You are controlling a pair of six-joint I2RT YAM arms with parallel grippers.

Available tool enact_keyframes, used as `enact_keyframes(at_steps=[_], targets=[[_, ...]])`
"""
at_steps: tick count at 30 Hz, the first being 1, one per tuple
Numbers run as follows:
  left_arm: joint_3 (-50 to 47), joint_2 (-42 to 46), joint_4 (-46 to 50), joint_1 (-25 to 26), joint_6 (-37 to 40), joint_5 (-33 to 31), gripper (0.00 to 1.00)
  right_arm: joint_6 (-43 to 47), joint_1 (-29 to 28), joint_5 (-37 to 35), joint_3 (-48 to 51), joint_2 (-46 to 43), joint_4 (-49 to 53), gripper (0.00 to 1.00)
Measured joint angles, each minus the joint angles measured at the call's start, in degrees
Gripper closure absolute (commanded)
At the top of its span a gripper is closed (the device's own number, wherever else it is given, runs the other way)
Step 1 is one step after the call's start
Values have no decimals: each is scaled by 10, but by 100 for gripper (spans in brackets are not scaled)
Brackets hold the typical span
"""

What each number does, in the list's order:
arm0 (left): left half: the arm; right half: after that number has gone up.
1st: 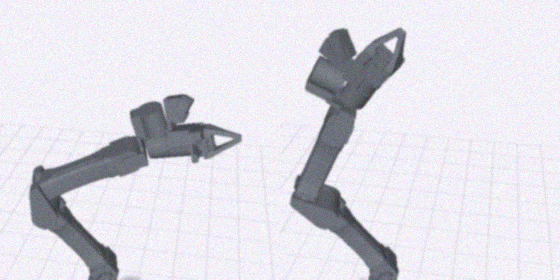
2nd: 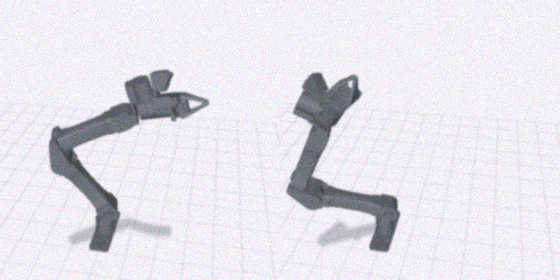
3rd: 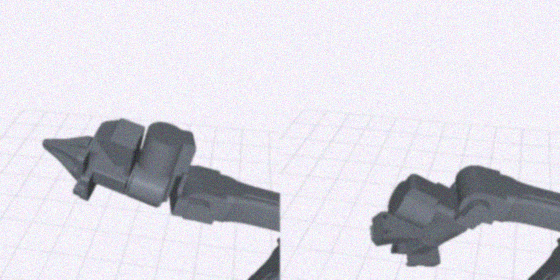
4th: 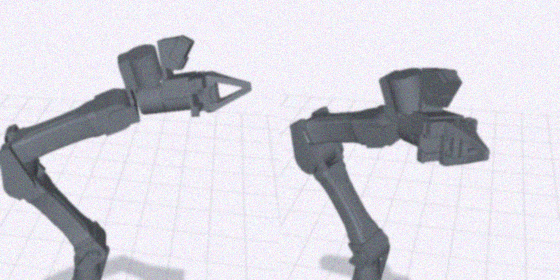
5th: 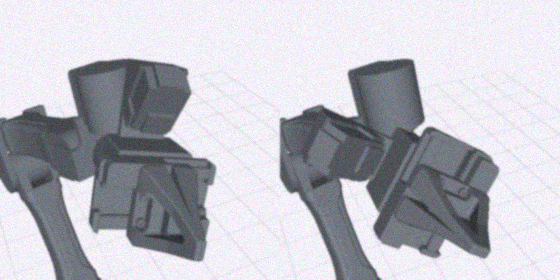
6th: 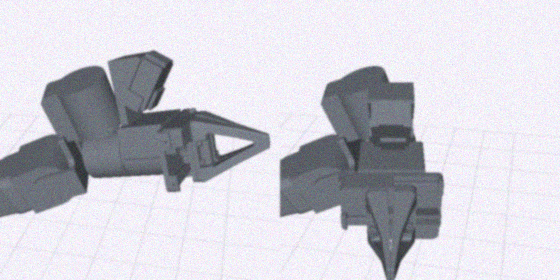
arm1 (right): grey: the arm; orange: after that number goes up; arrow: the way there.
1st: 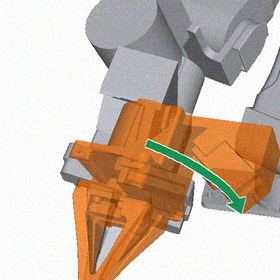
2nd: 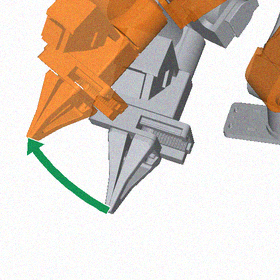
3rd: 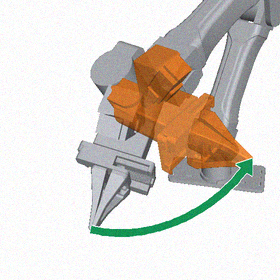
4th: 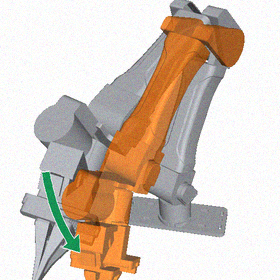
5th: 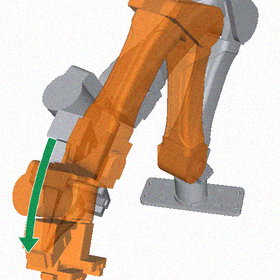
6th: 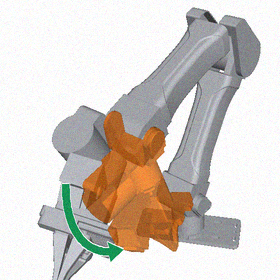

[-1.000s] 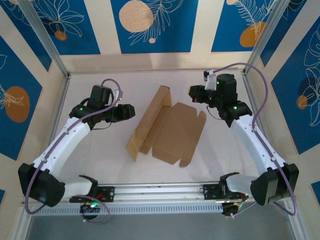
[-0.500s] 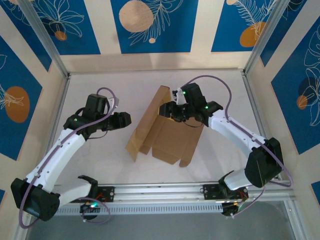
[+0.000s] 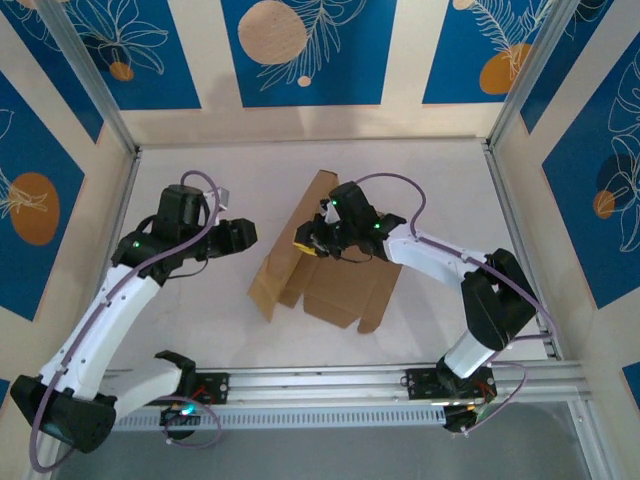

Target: Fold the paper box

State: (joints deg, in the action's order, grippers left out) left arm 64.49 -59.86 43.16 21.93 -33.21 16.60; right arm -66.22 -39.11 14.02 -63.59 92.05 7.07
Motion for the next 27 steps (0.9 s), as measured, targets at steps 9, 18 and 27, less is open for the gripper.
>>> enact_keyframes(at_steps=[9, 18, 27], targets=[[1, 2, 10, 0, -9, -2, 47, -64, -2, -46, 43, -5, -96, 88], [1, 2, 2, 2, -41, -11, 43, -138, -9, -106, 90, -5, -205, 95], [-56, -20, -111, 42, -193, -47, 39, -201, -31, -199, 91, 5, -248, 97]])
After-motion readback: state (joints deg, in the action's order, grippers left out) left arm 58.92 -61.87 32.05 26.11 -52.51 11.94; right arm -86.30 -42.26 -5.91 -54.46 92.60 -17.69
